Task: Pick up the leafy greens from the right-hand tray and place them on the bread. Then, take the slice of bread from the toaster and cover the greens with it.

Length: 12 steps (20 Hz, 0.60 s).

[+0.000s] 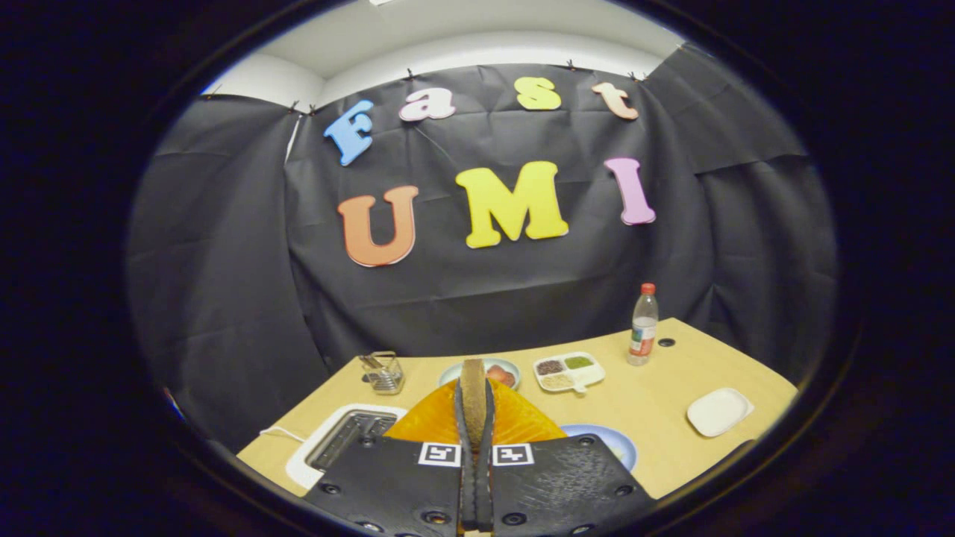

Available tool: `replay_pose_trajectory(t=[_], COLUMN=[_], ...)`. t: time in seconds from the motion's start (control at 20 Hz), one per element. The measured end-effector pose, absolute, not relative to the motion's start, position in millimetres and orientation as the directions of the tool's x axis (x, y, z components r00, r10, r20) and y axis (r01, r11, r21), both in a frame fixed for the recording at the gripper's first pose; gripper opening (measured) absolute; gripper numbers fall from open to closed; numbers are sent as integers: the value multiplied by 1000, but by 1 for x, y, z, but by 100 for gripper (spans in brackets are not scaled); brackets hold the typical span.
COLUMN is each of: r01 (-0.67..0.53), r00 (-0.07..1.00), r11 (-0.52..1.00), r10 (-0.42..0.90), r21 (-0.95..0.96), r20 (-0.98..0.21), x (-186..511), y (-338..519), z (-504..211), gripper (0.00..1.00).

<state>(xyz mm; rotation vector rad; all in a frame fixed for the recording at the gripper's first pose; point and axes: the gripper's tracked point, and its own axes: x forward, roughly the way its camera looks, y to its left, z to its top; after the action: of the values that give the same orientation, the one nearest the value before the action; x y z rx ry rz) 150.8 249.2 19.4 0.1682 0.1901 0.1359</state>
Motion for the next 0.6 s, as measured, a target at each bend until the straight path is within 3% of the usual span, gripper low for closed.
replay_pose_trajectory(t=[0.2, 0.6], r01=[-67, -35], r00=[961, 931], r11=[979, 926], r10=[115, 167], r21=[191, 375], r20=[-252, -324], x=[171, 188], y=[229, 215], z=[-36, -92], gripper=[1, 1])
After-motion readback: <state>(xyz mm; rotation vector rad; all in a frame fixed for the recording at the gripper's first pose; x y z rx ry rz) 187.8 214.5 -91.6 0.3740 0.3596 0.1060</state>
